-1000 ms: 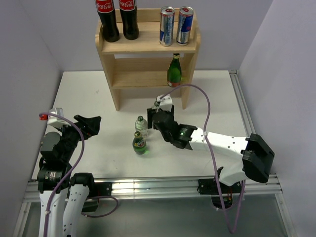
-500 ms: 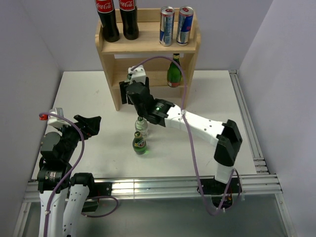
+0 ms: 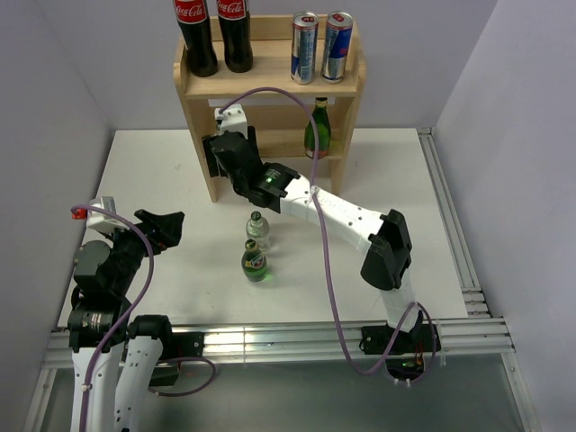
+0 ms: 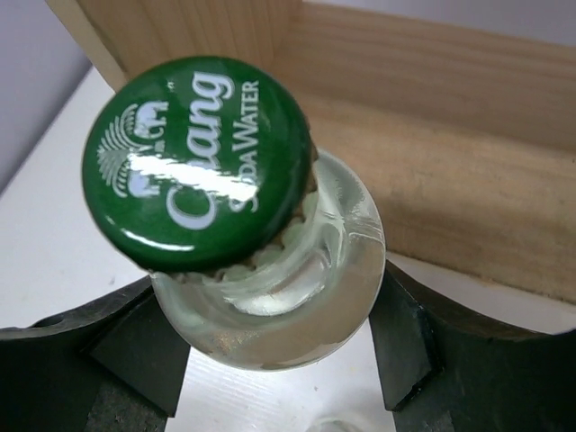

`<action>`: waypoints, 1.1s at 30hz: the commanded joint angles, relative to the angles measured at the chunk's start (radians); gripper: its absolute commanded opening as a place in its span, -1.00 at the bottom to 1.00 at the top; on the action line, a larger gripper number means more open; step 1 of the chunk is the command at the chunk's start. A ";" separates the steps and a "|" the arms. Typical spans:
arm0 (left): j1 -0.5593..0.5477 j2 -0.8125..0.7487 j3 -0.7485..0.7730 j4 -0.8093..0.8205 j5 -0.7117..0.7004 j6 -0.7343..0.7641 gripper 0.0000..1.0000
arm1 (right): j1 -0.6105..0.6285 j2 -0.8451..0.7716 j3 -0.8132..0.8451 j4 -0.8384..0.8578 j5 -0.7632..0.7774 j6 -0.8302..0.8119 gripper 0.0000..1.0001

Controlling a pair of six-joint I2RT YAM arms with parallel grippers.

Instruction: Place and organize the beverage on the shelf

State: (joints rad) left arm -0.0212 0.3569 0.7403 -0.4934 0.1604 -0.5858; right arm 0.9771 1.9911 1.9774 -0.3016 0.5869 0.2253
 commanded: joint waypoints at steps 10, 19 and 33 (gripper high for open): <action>0.004 -0.015 -0.001 0.039 0.010 0.021 0.99 | -0.012 0.047 0.213 0.130 0.034 -0.014 -1.00; 0.004 -0.018 -0.001 0.041 0.011 0.021 0.99 | -0.041 0.118 0.267 0.157 0.033 -0.003 -1.00; 0.014 -0.016 -0.002 0.044 0.024 0.023 0.99 | -0.058 0.169 0.293 0.219 0.042 -0.007 -1.00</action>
State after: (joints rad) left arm -0.0154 0.3550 0.7399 -0.4900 0.1631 -0.5858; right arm 0.9222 2.1704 2.1796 -0.2619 0.5995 0.2211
